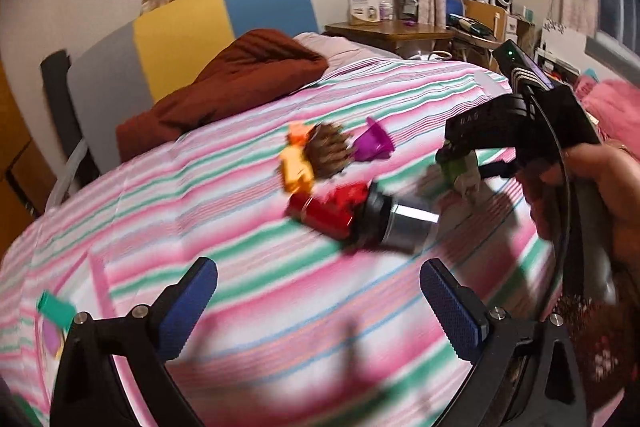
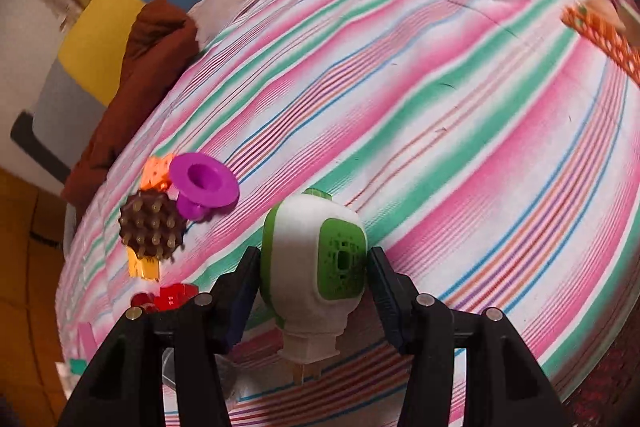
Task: Organize rigid objects
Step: 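Grasp the clear-lidded cup with the left tool while right tool holds plug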
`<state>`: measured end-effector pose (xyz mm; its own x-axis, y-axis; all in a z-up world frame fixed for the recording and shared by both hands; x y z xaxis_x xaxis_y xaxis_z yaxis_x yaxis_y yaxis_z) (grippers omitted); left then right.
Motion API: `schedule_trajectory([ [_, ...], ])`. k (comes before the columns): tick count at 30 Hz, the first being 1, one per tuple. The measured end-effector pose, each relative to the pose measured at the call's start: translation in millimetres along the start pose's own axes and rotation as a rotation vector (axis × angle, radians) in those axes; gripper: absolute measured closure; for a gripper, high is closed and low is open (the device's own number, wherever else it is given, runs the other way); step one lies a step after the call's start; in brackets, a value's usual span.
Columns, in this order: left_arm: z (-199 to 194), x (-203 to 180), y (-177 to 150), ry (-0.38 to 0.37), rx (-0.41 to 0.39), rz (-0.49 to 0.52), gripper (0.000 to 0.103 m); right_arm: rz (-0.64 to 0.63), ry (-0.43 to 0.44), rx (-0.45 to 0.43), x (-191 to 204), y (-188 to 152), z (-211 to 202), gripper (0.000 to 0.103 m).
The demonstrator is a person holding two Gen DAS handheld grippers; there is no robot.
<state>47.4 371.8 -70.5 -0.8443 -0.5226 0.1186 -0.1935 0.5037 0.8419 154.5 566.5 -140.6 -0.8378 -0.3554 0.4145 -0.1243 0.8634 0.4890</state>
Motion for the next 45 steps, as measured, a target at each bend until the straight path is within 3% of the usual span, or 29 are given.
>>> schedule_trajectory([
  [6,53,-17,17,-0.026,0.058,0.009,0.002,0.050,0.016,0.007,-5,3,-1,0.049],
  [10,80,-22,12,-0.086,0.125,-0.024,0.023,0.048,0.018,0.016,-6,3,2,0.048],
  [14,84,-20,16,-0.149,0.116,-0.093,0.041,0.026,0.010,0.020,-2,4,5,0.048],
  [18,84,6,13,-0.171,0.146,-0.260,0.055,0.034,0.014,0.021,-3,4,6,0.048],
  [21,83,34,5,-0.161,0.154,-0.396,0.055,0.034,0.014,0.021,-3,4,6,0.048],
  [28,87,84,-29,-0.066,0.227,-0.557,0.058,0.016,0.007,0.022,-2,2,6,0.048],
  [31,82,88,-36,-0.074,0.214,-0.585,0.055,0.008,0.004,0.022,-2,2,6,0.048],
  [34,71,84,-40,-0.063,0.193,-0.549,0.040,-0.003,-0.001,0.021,-1,1,6,0.048],
  [38,51,72,-37,-0.034,0.107,-0.460,0.020,-0.009,-0.004,0.021,-1,1,5,0.048],
  [40,42,57,-31,-0.023,0.055,-0.359,0.013,-0.003,-0.002,0.020,-1,1,5,0.048],
  [45,43,3,-12,-0.039,-0.009,-0.019,0.012,0.058,0.029,0.016,-4,4,5,0.050],
])
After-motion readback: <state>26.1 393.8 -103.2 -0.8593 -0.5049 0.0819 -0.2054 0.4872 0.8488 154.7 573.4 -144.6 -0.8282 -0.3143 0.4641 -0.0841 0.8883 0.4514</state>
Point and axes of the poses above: each gripper's, at about its wrist camera, not at the fingertips, and z roughly the way its jaws point, x to its left, y to its top, the point moved 7 cm from there along z, roughly the way its jaws point, and after that the axes turned 12 degrees about -x, right-handed, at the moved point
